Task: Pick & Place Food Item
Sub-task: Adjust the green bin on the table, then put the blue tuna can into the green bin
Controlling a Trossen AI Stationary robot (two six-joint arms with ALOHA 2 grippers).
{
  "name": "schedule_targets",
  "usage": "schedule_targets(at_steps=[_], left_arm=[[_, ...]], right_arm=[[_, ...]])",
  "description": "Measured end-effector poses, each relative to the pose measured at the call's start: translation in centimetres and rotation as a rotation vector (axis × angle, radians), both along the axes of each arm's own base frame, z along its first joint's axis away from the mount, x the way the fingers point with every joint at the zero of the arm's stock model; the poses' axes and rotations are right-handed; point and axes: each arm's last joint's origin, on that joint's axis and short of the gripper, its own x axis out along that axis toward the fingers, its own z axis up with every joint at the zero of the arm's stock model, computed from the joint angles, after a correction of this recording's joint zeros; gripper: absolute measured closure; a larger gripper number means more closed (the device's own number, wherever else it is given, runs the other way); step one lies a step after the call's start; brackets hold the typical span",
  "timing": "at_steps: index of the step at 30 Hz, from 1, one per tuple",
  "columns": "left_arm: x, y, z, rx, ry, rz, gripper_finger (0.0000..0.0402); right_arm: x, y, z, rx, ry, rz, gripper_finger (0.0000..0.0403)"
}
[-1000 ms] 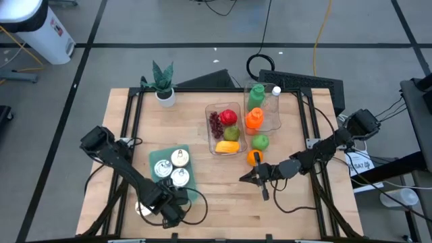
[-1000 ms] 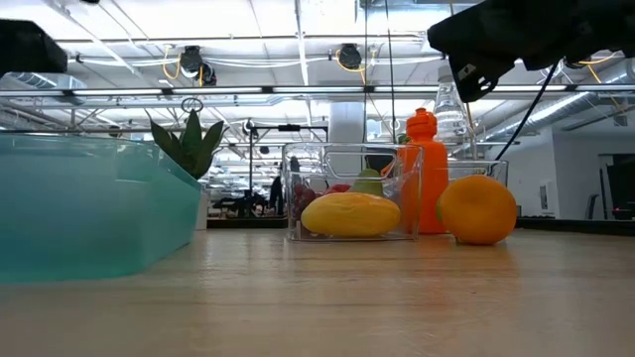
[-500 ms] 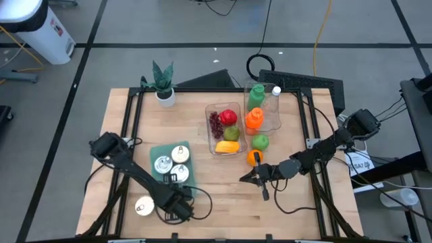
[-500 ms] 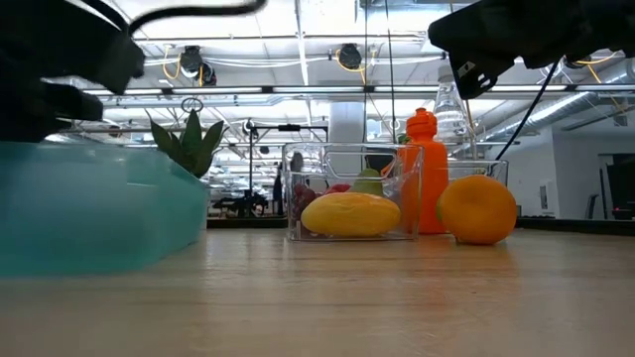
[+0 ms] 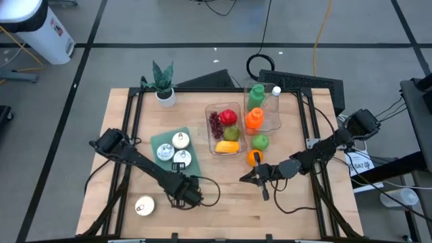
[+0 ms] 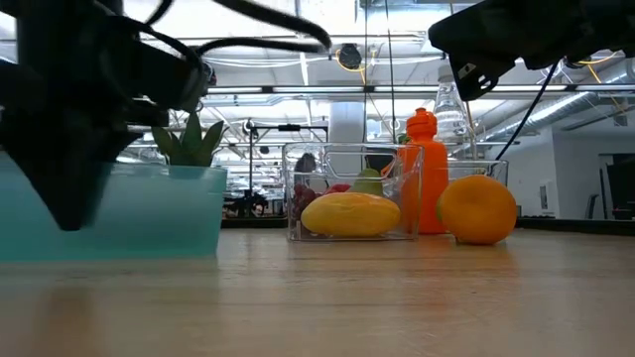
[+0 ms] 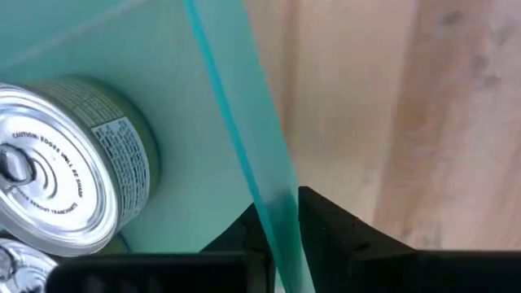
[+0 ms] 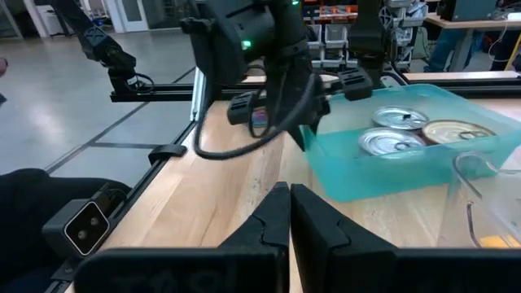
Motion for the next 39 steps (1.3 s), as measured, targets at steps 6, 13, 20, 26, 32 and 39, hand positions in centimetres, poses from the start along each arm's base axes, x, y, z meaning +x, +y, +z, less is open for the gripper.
schedule_targets(at_steps=[6, 13, 20, 26, 32, 39], left_arm=[[-0.1, 1.9, -1.0, 0.029, 0.048, -0.02, 0.0325], [-0.5, 3.5, -2.0, 0.044, 0.105, -0.026, 0.0287], [-0.5, 3.5, -0.5, -0.025, 0.052, 0.003, 0.022], [-2.0, 2.1, 2.8, -0.06, -0.072, 0.037, 0.0157], [-6.4, -1.7, 7.6, -0.257, -0.144, 0.02, 0.018], [-12.2, -6.4, 8.5, -0.375, 0.052, 0.137, 0.0336]], right_arm=[[0.0, 0.0, -0.1, 0.016, 0.014, -0.001, 0.0399], [0.0, 0.0, -0.2, 0.013, 0.02, 0.001, 0.0399], [0.0, 0.0, -0.2, 0.014, 0.022, 0.001, 0.0399], [0.0, 0.0, -0.2, 0.019, 0.025, 0.0, 0.0399], [-0.1, 0.0, -0.2, 0.014, 0.025, 0.001, 0.0399], [0.0, 0.0, -0.2, 0.006, 0.023, 0.0, 0.0399]])
